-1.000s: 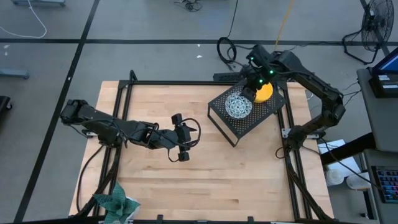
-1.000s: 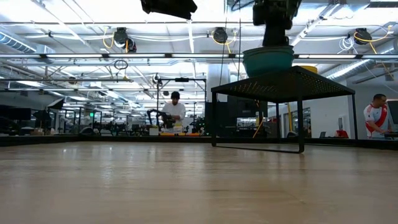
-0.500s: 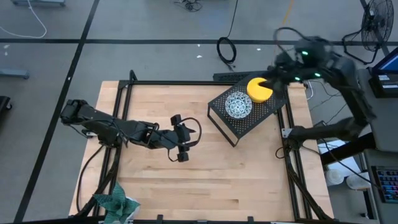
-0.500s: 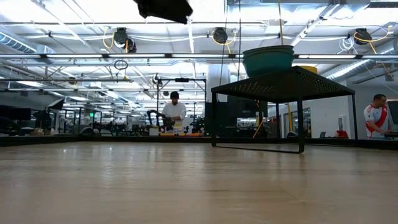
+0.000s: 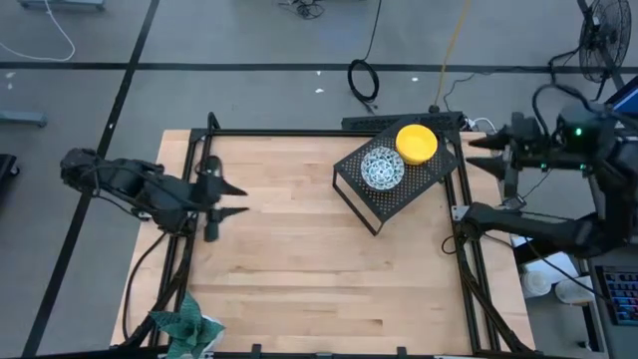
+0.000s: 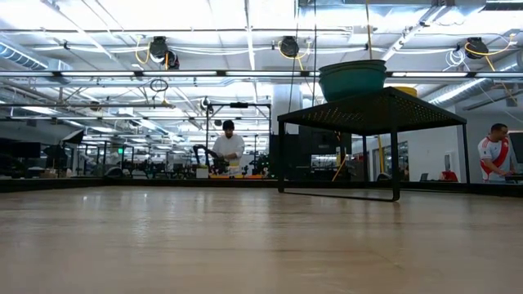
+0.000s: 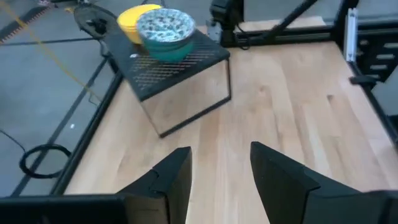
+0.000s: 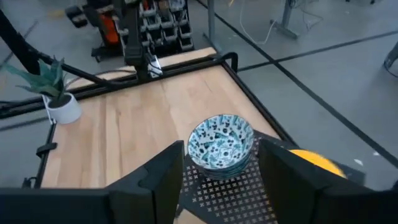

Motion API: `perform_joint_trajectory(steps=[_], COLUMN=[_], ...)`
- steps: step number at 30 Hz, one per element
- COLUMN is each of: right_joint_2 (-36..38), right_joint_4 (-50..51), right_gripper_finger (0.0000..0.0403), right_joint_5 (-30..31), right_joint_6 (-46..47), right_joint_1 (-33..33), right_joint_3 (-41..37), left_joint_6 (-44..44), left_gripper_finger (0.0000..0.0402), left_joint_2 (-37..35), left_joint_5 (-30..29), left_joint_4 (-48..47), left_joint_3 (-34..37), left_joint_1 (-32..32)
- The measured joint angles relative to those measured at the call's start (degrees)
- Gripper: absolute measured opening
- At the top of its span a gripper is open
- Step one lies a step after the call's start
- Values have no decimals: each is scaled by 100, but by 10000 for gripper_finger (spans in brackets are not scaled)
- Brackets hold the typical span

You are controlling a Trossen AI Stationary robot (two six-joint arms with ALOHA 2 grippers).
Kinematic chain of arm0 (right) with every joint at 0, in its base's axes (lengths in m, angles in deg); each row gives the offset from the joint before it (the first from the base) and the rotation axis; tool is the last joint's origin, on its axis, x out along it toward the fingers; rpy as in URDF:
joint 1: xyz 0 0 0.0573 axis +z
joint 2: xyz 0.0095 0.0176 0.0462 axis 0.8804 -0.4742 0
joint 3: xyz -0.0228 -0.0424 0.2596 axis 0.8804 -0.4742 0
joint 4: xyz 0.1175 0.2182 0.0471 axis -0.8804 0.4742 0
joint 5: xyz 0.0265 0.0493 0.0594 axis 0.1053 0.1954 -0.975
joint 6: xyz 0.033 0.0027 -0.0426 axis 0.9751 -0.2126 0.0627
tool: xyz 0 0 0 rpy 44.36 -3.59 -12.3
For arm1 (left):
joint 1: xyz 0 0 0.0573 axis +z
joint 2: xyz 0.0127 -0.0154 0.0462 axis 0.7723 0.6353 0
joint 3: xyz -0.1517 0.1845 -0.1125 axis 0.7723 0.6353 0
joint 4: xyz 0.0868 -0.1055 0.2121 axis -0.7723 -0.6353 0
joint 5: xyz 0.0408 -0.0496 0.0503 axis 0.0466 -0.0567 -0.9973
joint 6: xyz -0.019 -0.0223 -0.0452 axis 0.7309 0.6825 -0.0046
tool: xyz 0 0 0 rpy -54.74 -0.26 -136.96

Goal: Pick & Place Mini bowls
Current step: Return to Home Position

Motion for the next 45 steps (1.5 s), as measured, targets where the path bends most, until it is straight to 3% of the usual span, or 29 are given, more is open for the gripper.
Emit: perform_joint_trajectory(steps=[3,9,17,22,26,30,35,40,45], right_joint_2=[712,2160,2896,2839,2834,2839,2810,2693,2605], right_joint_4=[-571,-2754,-7494,-10162,-11941,-11423,-10358,-10233,-10188], right_gripper_finger=[192,188,191,188,191,194,190,189,192], right_joint_5=[-12,-55,-2105,-2242,-2264,-2460,-1839,-1739,-1248], right_joint_6=[227,928,2298,3527,3154,2192,1352,991,924], right_joint_1=[0,0,4,4,3,28,293,1049,2098], right_joint_3=[-1088,-3848,-7256,-8969,-9842,-9864,-9878,-9882,-9889], left_joint_6=[-140,-570,-757,-454,-447,-518,-699,-623,-540], left_gripper_finger=[163,174,192,201,203,196,187,182,189], left_joint_2=[-611,-1821,-3002,-3505,-3674,-3671,-3666,-3664,-3664], left_joint_5=[-304,-403,140,368,860,922,747,400,356], left_joint_4=[675,3151,6046,6815,6802,6835,6806,6740,6748], left_joint_3=[814,3208,5783,6669,6777,6775,6775,6774,6773], left_joint_1=[-27,-2,327,588,687,686,686,686,686])
